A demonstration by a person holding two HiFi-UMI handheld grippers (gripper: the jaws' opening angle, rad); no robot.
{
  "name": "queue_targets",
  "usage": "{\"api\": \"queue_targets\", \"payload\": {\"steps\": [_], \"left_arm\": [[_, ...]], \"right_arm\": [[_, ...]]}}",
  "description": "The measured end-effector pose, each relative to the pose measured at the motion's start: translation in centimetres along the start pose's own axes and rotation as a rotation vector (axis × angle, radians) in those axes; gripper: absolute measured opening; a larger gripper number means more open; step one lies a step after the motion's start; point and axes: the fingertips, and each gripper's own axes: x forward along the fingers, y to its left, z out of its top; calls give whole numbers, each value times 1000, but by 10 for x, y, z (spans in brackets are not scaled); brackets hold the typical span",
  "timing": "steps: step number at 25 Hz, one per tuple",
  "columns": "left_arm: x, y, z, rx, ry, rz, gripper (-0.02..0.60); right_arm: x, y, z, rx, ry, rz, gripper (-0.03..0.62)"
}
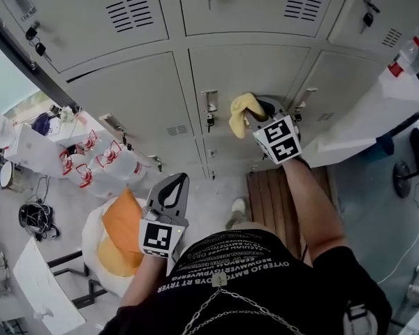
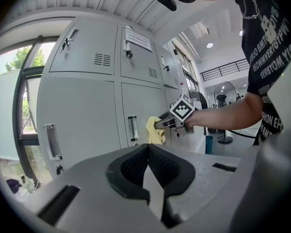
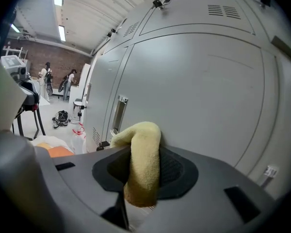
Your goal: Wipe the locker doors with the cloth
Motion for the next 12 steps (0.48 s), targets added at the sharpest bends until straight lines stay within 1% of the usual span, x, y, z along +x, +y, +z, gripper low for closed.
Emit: {"api": "queue_targets", "payload": {"steps": [4,12], "left_arm": [[4,-3,-2,-5,12,-9,6],[10,1,-2,-6,6,-6,5]], "right_arm": [[-11,-19,-14,29,14,-39,114],[-33,-61,-43,99,37,-111,114]]}}
